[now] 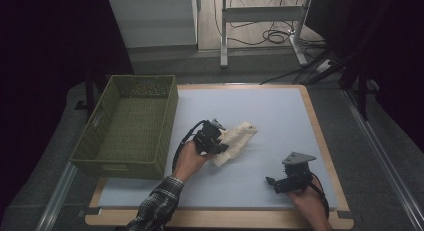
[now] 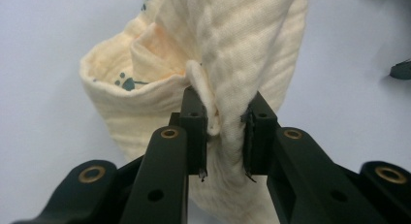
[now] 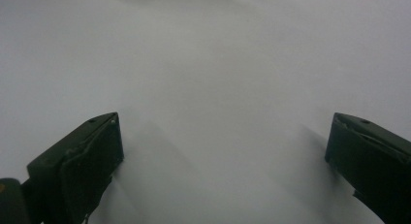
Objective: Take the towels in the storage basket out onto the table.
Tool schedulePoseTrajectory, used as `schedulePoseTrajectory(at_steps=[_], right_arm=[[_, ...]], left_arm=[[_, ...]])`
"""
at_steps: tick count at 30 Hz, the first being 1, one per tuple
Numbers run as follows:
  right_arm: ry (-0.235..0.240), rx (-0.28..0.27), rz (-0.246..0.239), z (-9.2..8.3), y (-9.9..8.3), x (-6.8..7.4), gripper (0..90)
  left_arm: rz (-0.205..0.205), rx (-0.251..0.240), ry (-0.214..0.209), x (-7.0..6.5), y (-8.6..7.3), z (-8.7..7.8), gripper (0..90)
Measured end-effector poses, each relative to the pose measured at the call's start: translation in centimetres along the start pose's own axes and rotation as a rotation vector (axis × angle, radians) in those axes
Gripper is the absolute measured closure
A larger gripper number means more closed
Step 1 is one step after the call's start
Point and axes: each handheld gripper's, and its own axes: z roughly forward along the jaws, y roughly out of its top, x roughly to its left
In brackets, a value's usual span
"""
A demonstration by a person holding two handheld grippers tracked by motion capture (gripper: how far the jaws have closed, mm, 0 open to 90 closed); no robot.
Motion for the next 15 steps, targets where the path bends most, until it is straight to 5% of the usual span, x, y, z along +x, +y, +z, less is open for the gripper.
schedulePoseTrajectory(at_steps=[8, 15], right_arm=[[0.0, 0.0, 0.0, 0.0, 0.0, 0.0, 0.1], [0.001, 0.001, 0.001, 0.0, 0.0, 0.0, 0.2]], left_arm=[[0.006, 0.01, -0.007, -0.6, -0.5, 1.9, 67.9], [-0.017, -0.02, -0.049, -0.7, -1.0, 1.8, 30.6]])
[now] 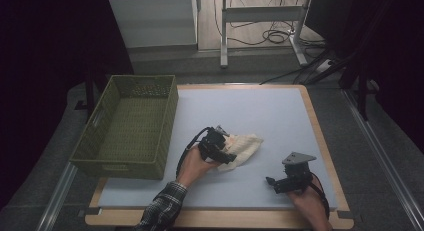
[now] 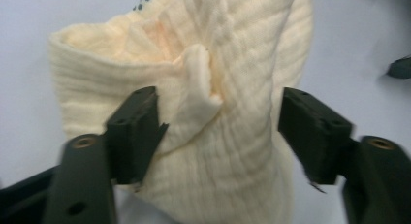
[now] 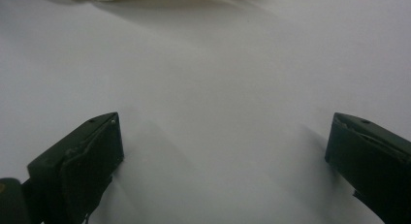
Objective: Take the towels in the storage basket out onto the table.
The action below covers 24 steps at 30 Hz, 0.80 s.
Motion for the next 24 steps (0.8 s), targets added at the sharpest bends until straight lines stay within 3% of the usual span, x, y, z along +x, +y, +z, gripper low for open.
schedulePoseTrajectory(at_steps=[3, 6, 9, 11, 12, 14, 17, 20, 24], right_arm=[[0.0, 0.001, 0.0, 0.0, 0.0, 0.0, 0.1], [0.001, 0.003, 0.0, 0.0, 0.0, 0.0, 0.2], [0.003, 0.002, 0.002, 0.0, 0.0, 0.0, 0.4], [0.004, 0.004, 0.003, -0.1, 0.1, 0.0, 1.8], [0.005, 0.006, 0.002, -0.1, 0.1, 0.0, 5.6], [0.03, 0.002, -0.015, -0.6, 0.4, -0.1, 22.5], [0.108, -0.002, 0.014, -0.7, 1.0, -0.4, 31.0], [0.16, -0.032, 0.023, -0.9, 2.1, -0.9, 41.9], [0.198, -0.052, 0.025, -0.9, 4.3, -1.6, 45.2]], left_arm=[[0.012, -0.014, 0.012, -0.1, -0.1, -1.3, 24.7], [0.011, -0.05, 0.027, 0.1, -0.3, -3.0, 24.8], [0.007, -0.073, 0.052, 0.5, -0.5, -4.1, 29.9], [0.01, -0.073, 0.069, 0.9, -0.6, -4.4, 38.4], [0.012, -0.07, 0.075, 1.0, -0.7, -4.4, 42.0], [0.026, -0.068, 0.082, 1.2, -0.9, -4.2, 51.2], [0.024, -0.072, 0.068, 1.6, -1.1, -3.6, 58.0], [0.033, -0.059, 0.061, 1.6, -1.2, -2.9, 53.0], [0.035, -0.07, 0.023, 1.5, -0.8, -2.1, 47.6]])
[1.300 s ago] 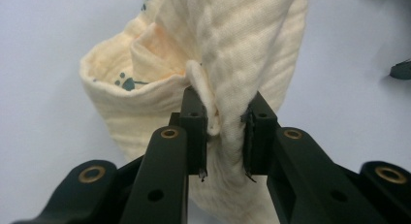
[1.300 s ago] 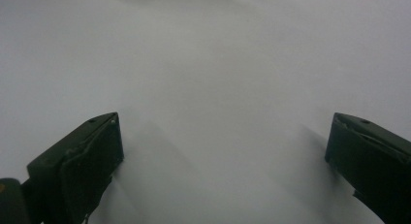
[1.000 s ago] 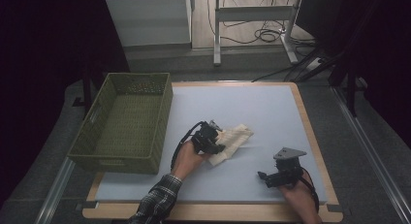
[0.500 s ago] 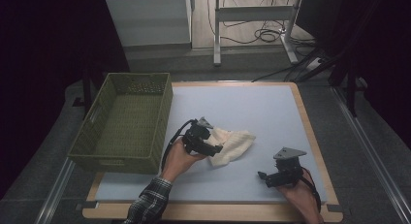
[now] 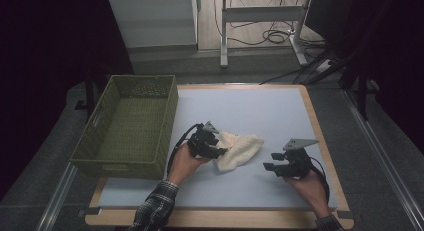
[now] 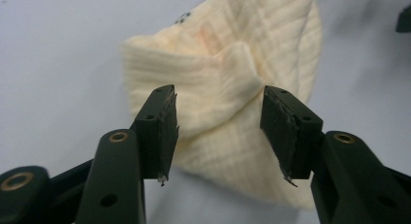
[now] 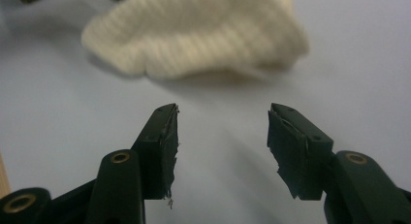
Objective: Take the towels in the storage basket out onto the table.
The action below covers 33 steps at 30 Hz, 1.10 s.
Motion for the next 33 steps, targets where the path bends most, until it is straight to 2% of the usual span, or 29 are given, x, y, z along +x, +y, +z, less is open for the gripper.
schedulePoseTrajectory(at_steps=[5, 8, 9, 10, 11, 13, 14, 16, 18, 21, 27, 29, 33], right_arm=[[0.001, -0.019, -0.042, 0.6, 3.6, -0.6, 43.8], [-0.008, 0.004, -0.087, 1.7, 5.6, -0.6, 43.0], [-0.012, 0.014, -0.1, 2.1, 6.1, -0.6, 43.4], [-0.019, 0.026, -0.108, 2.6, 6.5, -0.5, 43.5], [-0.026, 0.039, -0.114, 3.2, 6.8, -0.5, 47.3], [-0.036, 0.069, -0.136, 4.1, 7.1, -0.5, 56.2], [-0.044, 0.089, -0.145, 4.5, 7.2, -0.5, 67.7], [-0.05, 0.099, -0.166, 4.9, 7.2, -0.5, 82.3], [-0.052, 0.087, -0.172, 4.5, 7.1, -0.3, 88.1], [-0.048, 0.066, -0.173, 3.1, 6.8, 0.1, 89.1], [-0.021, 0.053, -0.154, 0.2, 5.4, 0.3, 89.4], [-0.01, 0.059, -0.145, -0.4, 4.4, 0.4, 89.4], [0.042, 0.06, -0.116, -1.0, 2.2, 0.9, 89.3]], left_arm=[[0.005, 0.004, -0.022, -0.1, 0.7, 1.0, 52.4], [0.003, 0.02, -0.024, -0.3, 1.0, 1.7, 64.6], [0.004, 0.025, -0.036, -0.4, 1.0, 2.0, 70.4], [0.001, 0.029, -0.027, -0.4, 1.0, 2.2, 76.3], [-0.001, 0.035, -0.02, -0.5, 1.1, 2.2, 84.2], [-0.004, 0.015, -0.012, -0.5, 1.1, 2.1, 86.6], [-0.005, 0.007, 0.001, -0.5, 1.1, 1.9, 87.1], [-0.015, -0.02, 0.019, -0.4, 1.0, 1.0, 87.2], [-0.026, -0.041, 0.053, -0.2, 0.8, -0.2, 87.0], [-0.065, -0.072, 0.094, 0.3, 0.3, -2.1, 86.6], [-0.101, -0.066, 0.16, 0.1, -1.6, -4.3, 85.9], [-0.119, -0.068, 0.155, -0.2, -2.5, -4.7, 85.4], [-0.131, -0.052, 0.141, -1.0, -4.3, -4.8, 85.2]])
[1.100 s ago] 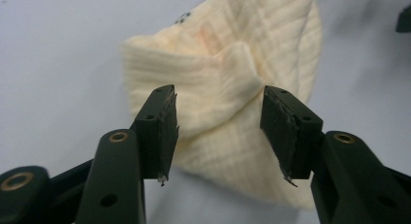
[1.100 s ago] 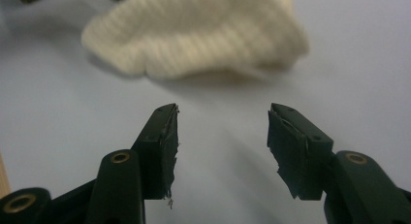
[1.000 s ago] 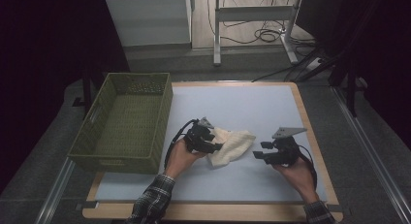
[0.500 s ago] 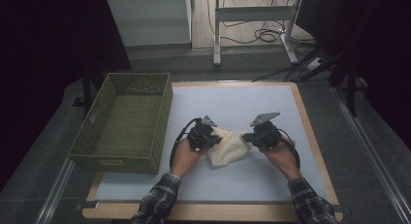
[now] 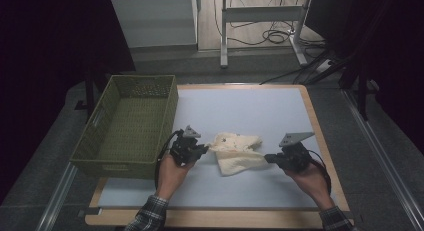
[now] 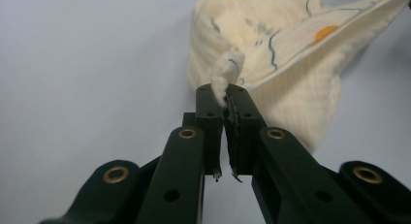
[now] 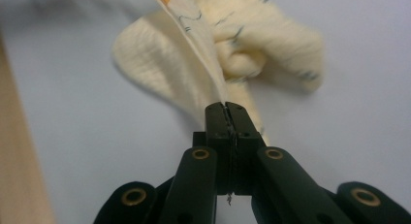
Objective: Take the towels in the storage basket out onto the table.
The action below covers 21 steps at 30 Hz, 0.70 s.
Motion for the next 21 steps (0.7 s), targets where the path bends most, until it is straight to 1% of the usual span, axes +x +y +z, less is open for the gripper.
schedulePoseTrajectory(at_steps=[2, 3, 5, 6, 8, 9, 10, 11, 12, 14, 16, 17, 18, 21], right_arm=[[0.029, 0.003, 0.004, 0.0, -1.0, 0.6, 89.0], [0.04, 0.008, 0.0, 0.1, -1.6, 0.9, 88.3], [0.039, 0.022, 0.003, 0.1, -2.1, 1.3, 84.4], [0.036, 0.024, 0.003, -0.1, -2.3, 1.4, 80.9], [0.031, 0.012, 0.009, -0.7, -2.3, 1.4, 79.0], [0.029, 0.001, 0.012, -1.0, -2.1, 1.4, 78.4], [0.031, -0.01, 0.013, -1.3, -1.9, 1.3, 77.7], [0.033, -0.02, 0.016, -1.5, -1.5, 1.2, 77.2], [0.033, -0.026, 0.014, -1.5, -1.2, 1.0, 76.8], [0.022, -0.024, 0.011, -1.4, -0.4, 0.7, 76.0], [0.017, -0.029, 0.006, -1.0, 0.2, 0.2, 75.3], [0.014, -0.029, 0.013, -0.8, 0.6, 0.0, 74.8], [0.011, -0.031, 0.007, -0.6, 0.9, -0.2, 74.2], [-0.002, -0.03, 0.015, 0.1, 1.9, -0.9, 71.2]], left_arm=[[-0.007, 0.015, -0.015, -0.3, -1.2, 0.0, 85.2], [-0.007, 0.022, -0.013, -0.5, -1.6, 0.1, 85.0], [-0.011, 0.031, -0.019, -0.6, -2.6, 0.3, 83.8], [-0.022, 0.026, -0.029, -0.5, -3.0, 0.4, 82.0], [-0.046, 0.009, -0.04, -0.1, -3.5, 0.3, 76.2], [-0.058, -0.003, -0.038, 0.0, -3.5, 0.3, 73.0], [-0.067, -0.02, -0.036, 0.1, -3.5, 0.3, 66.1], [-0.071, -0.029, -0.045, 0.3, -3.4, 0.2, 60.1], [-0.075, -0.036, -0.059, 0.4, -3.2, 0.2, 57.8], [-0.08, -0.046, -0.054, 0.4, -2.8, 0.1, 51.3], [-0.073, -0.057, -0.057, 0.3, -2.5, 0.1, 49.1], [-0.069, -0.059, -0.053, 0.3, -2.3, 0.1, 46.9], [-0.062, -0.059, -0.055, 0.2, -2.1, 0.1, 46.2], [-0.056, -0.055, -0.07, 0.0, -1.7, 0.4, 45.2]])
